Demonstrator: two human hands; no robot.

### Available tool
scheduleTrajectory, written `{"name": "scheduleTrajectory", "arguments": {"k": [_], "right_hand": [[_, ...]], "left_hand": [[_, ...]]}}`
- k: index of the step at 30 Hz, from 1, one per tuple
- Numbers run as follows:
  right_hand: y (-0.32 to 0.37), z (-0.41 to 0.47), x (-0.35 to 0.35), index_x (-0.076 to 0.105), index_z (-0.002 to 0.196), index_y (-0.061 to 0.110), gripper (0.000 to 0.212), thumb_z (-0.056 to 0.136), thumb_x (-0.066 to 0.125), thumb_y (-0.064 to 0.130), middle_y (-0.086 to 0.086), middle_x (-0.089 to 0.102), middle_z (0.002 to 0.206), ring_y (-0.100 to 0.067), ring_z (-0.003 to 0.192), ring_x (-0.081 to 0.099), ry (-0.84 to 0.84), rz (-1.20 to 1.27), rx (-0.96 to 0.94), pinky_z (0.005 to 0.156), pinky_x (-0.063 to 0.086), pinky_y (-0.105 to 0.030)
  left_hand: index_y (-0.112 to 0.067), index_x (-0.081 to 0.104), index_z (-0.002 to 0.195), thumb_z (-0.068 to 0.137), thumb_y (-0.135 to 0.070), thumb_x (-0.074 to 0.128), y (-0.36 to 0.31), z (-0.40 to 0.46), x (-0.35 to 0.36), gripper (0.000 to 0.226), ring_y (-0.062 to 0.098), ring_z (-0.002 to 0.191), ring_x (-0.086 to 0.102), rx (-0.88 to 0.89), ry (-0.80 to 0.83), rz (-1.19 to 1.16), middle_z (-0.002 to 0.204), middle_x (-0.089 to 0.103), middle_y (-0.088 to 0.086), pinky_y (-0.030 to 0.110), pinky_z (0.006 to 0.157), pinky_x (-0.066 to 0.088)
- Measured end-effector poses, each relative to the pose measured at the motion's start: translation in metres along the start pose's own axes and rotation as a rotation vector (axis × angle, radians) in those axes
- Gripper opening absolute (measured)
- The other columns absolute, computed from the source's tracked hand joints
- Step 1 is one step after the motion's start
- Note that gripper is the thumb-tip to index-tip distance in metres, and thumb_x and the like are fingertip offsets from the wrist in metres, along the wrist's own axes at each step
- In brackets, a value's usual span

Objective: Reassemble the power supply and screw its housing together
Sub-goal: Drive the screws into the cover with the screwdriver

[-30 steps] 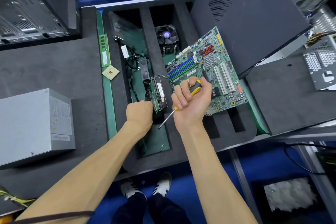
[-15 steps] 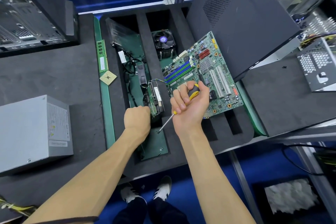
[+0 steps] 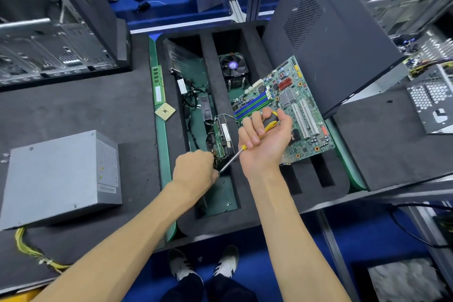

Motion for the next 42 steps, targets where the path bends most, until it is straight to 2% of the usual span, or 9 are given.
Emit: {"name": "scheduleTrajectory", "arguments": {"k": [4,9,12,14,18,23,27,31,42], "right_hand": [[-0.008,-0.002,0.021,0.047,0.071,0.018,0.031,0.098,0.040,0.031,0.004,0.026,0.053,-0.011,0.039,0.018,0.045,0.048,-0.001,0.031,0.020,-0.023],[-0.033,-0.008,0.053,0.049,0.071,0.018,0.035,0.100,0.039,0.033,0.005,0.026,0.053,-0.010,0.039,0.020,0.106,0.085,0.028,0.030,0.021,-0.023],[-0.051,-0.016,0.074,0.049,0.071,0.018,0.036,0.101,0.039,0.033,0.005,0.026,0.053,-0.010,0.038,0.021,0.139,0.099,0.040,0.029,0.022,-0.022],[-0.058,-0.019,0.084,0.050,0.070,0.018,0.034,0.100,0.041,0.033,0.005,0.025,0.054,-0.010,0.039,0.019,0.151,0.104,0.044,0.030,0.022,-0.023],[-0.085,-0.035,0.112,0.049,0.069,0.018,0.036,0.100,0.039,0.033,0.005,0.024,0.054,-0.010,0.039,0.018,0.175,0.091,0.021,0.031,0.021,-0.023],[-0.119,-0.053,0.136,0.049,0.066,0.018,0.037,0.099,0.038,0.032,0.005,0.024,0.051,-0.010,0.038,0.018,0.175,0.074,-0.045,0.030,0.021,-0.023],[-0.143,-0.066,0.148,0.048,0.065,0.019,0.036,0.097,0.039,0.033,0.005,0.023,0.052,-0.011,0.040,0.017,0.150,0.059,-0.101,0.031,0.019,-0.024],[-0.154,-0.076,0.160,0.047,0.064,0.019,0.035,0.096,0.040,0.034,0.006,0.022,0.052,-0.012,0.041,0.015,0.119,0.063,-0.158,0.032,0.019,-0.024],[-0.182,-0.079,0.176,0.043,0.062,0.018,0.036,0.095,0.036,0.033,0.005,0.022,0.051,-0.012,0.040,0.016,0.126,0.040,-0.160,0.033,0.017,-0.022]], "left_hand": [[-0.020,0.058,0.070,0.079,-0.023,0.070,0.031,-0.020,-0.034,0.015,0.024,0.074,0.064,-0.117,-0.076,-0.506,0.073,0.066,-0.003,0.031,0.066,0.052],[-0.020,0.069,0.067,0.077,0.000,0.071,0.067,-0.049,-0.064,0.023,0.007,0.056,0.061,-0.154,-0.131,-0.968,0.062,0.068,-0.003,0.023,0.068,0.058],[-0.013,0.077,0.077,0.082,0.007,0.067,0.090,-0.067,-0.076,0.023,0.019,0.065,0.074,-0.171,-0.156,-1.275,0.070,0.074,0.006,0.029,0.070,0.062],[-0.012,0.079,0.081,0.085,0.006,0.066,0.103,-0.076,-0.082,0.023,0.020,0.067,0.074,-0.178,-0.197,-1.430,0.071,0.074,0.006,0.025,0.067,0.061],[-0.006,0.079,0.082,0.088,0.007,0.064,0.137,-0.099,-0.089,0.021,0.027,0.072,0.074,-0.196,-0.218,-1.674,0.078,0.075,0.014,0.032,0.070,0.062],[-0.007,0.080,0.081,0.087,0.009,0.065,0.173,-0.122,-0.091,0.024,0.028,0.074,0.074,-0.134,-0.213,-1.817,0.079,0.075,0.013,0.027,0.070,0.060],[0.000,0.079,0.091,0.086,0.004,0.071,0.205,-0.133,-0.087,0.010,0.028,0.075,0.072,-0.119,-0.187,-1.935,0.083,0.073,0.016,0.028,0.074,0.060],[0.005,0.076,0.097,0.089,0.003,0.068,0.232,-0.142,-0.082,0.012,0.026,0.075,0.071,-0.100,-0.160,-1.964,0.084,0.072,0.016,0.028,0.074,0.060],[0.006,0.076,0.095,0.090,0.004,0.067,0.245,-0.154,-0.077,0.010,0.029,0.081,0.076,-0.123,-0.160,-2.062,0.091,0.076,0.022,0.027,0.073,0.061]]}}
Point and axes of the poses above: each hand's wrist, its own z-axis towards the middle knuckle, its own x-axis out of the palm, y = z × x, the point moved 4 cm from there along z, towards the middle knuckle
